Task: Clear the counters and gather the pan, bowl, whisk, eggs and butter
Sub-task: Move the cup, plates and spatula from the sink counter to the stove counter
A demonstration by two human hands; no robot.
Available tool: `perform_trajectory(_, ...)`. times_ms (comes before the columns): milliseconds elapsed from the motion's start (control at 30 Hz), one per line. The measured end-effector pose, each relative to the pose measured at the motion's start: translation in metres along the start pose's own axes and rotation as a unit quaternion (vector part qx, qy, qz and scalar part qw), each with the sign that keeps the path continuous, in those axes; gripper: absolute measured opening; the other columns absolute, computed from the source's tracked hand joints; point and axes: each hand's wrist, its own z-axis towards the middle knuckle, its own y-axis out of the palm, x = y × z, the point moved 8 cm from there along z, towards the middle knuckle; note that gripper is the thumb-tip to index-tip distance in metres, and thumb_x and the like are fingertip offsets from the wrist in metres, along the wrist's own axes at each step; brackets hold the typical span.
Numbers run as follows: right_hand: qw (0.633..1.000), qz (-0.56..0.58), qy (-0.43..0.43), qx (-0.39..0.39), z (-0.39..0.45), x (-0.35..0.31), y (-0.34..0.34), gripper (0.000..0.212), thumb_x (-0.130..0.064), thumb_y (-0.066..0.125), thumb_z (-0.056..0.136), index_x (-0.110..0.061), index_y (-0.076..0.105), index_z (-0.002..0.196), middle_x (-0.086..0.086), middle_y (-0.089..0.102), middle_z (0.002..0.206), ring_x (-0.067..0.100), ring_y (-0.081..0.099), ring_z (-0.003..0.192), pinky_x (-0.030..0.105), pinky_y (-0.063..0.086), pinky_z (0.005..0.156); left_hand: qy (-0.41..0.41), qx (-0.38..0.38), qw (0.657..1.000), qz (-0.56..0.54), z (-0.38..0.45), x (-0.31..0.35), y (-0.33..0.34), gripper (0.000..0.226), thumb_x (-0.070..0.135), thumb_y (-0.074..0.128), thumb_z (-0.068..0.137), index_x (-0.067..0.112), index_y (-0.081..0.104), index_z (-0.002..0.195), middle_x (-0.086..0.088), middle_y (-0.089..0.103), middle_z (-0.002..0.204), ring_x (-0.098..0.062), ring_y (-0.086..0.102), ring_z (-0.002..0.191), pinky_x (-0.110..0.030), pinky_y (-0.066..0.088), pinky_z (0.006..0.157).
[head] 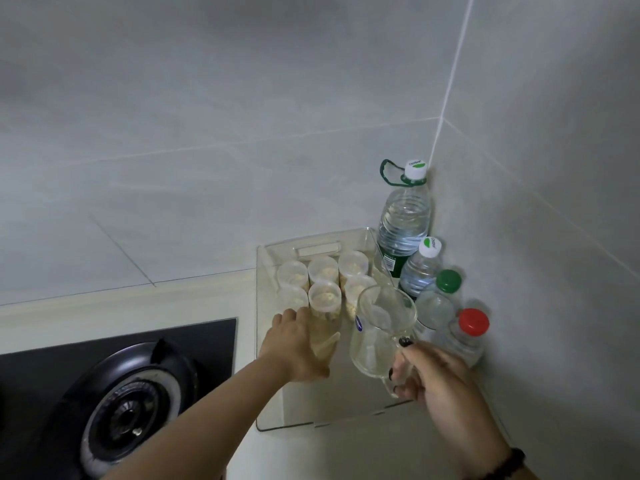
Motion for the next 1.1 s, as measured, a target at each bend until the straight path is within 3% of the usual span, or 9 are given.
perform_trajectory(167, 1.000, -0.003, 0.007, -0.010, 0.006, 0.006, 0.005, 0.045, -0.008, 0.055, 0.091, -0.011, 0.056, 0.046, 0.007, 0.057, 0.056, 0.015, 0.047, 0.050, 0.028, 0.040, 0.054, 0.008, -0.058, 0.992, 0.111, 0.007, 0.004, 0.010, 0.105, 0.054, 0.081, 0.064, 0.017, 0.024, 0.143, -0.007, 0.040, 0.132, -0.026, 0.044, 0.120, -0.038, 0.046, 0.101)
perform_trajectory(267, 1.000, 0.000, 0.015, -0.017, 0.007, 0.010, 0.009, 0.037, -0.023, 0.063, 0.079, -0.012, 0.057, 0.044, 0.005, 0.057, 0.056, 0.013, 0.046, 0.046, 0.027, 0.039, 0.053, 0.017, -0.055, 0.980, 0.192, 0.009, 0.008, 0.009, 0.105, 0.052, 0.081, 0.066, 0.016, 0.022, 0.144, -0.009, 0.042, 0.133, -0.027, 0.045, 0.121, -0.039, 0.044, 0.100)
perform_trajectory(300, 1.000, -0.005, 0.018, -0.022, 0.007, 0.011, 0.011, 0.034, -0.026, 0.061, 0.076, -0.012, 0.057, 0.044, 0.004, 0.057, 0.056, 0.013, 0.045, 0.046, 0.027, 0.038, 0.053, 0.025, -0.053, 0.974, 0.220, 0.009, 0.009, 0.008, 0.103, 0.051, 0.081, 0.067, 0.016, 0.022, 0.144, -0.009, 0.043, 0.134, -0.028, 0.045, 0.122, -0.039, 0.043, 0.101)
perform_trajectory(433, 0.998, -0.034, 0.041, -0.036, 0.013, 0.024, 0.015, 0.047, -0.013, 0.052, 0.093, -0.012, 0.059, 0.047, 0.004, 0.061, 0.059, 0.016, 0.045, 0.046, 0.032, 0.038, 0.060, 0.037, -0.052, 0.958, 0.278, 0.005, 0.010, 0.005, 0.094, 0.035, 0.082, 0.070, 0.017, 0.025, 0.143, -0.011, 0.040, 0.134, -0.029, 0.043, 0.123, -0.039, 0.042, 0.100)
perform_trajectory(600, 0.990, -0.110, 0.070, -0.056, 0.015, 0.033, 0.026, 0.039, -0.036, 0.055, 0.087, -0.019, 0.062, 0.052, 0.009, 0.061, 0.067, 0.019, 0.049, 0.053, 0.032, 0.034, 0.063, 0.049, -0.025, 0.955, 0.292, -0.004, 0.012, 0.000, 0.071, 0.022, 0.065, 0.086, 0.017, 0.026, 0.145, -0.014, 0.035, 0.136, -0.030, 0.039, 0.124, -0.037, 0.039, 0.099)
perform_trajectory(767, 0.985, -0.106, 0.101, -0.088, 0.021, 0.034, 0.039, 0.036, -0.010, 0.049, 0.095, -0.006, 0.063, 0.063, 0.007, 0.065, 0.070, 0.017, 0.051, 0.051, 0.024, 0.041, 0.053, 0.050, -0.015, 0.955, 0.292, -0.011, 0.008, 0.000, 0.077, 0.024, 0.064, 0.086, 0.018, 0.019, 0.149, -0.013, 0.033, 0.138, -0.030, 0.038, 0.125, -0.038, 0.037, 0.100)
perform_trajectory(867, 0.981, -0.114, 0.124, -0.101, 0.024, 0.038, 0.047, 0.033, -0.007, 0.050, 0.094, -0.003, 0.065, 0.065, 0.008, 0.068, 0.072, 0.016, 0.055, 0.052, 0.026, 0.047, 0.058, 0.054, -0.032, 0.970, 0.237, -0.015, 0.004, -0.003, 0.090, 0.023, 0.073, 0.081, 0.017, 0.015, 0.150, -0.013, 0.031, 0.138, -0.030, 0.039, 0.126, -0.039, 0.040, 0.102)
perform_trajectory(967, 0.977, -0.105, 0.155, -0.103, 0.027, 0.046, 0.052, 0.033, -0.007, 0.048, 0.096, -0.003, 0.067, 0.069, 0.009, 0.070, 0.076, 0.018, 0.060, 0.058, 0.034, 0.052, 0.071, 0.057, -0.048, 0.997, 0.036, -0.021, -0.003, -0.017, 0.106, 0.021, 0.083, 0.069, 0.017, 0.016, 0.150, -0.009, 0.035, 0.138, -0.027, 0.046, 0.126, -0.035, 0.046, 0.102)
perform_trajectory(1100, 0.973, -0.064, 0.201, -0.098, 0.034, 0.061, 0.061, 0.029, -0.007, 0.045, 0.098, 0.002, 0.065, 0.079, 0.011, 0.066, 0.079, 0.019, 0.061, 0.063, 0.033, 0.053, 0.073, 0.023, -0.025, 0.972, -0.231, -0.021, -0.010, -0.037, 0.081, 0.005, 0.063, 0.082, 0.015, 0.021, 0.151, -0.008, 0.046, 0.142, -0.021, 0.048, 0.128, -0.026, 0.043, 0.103)
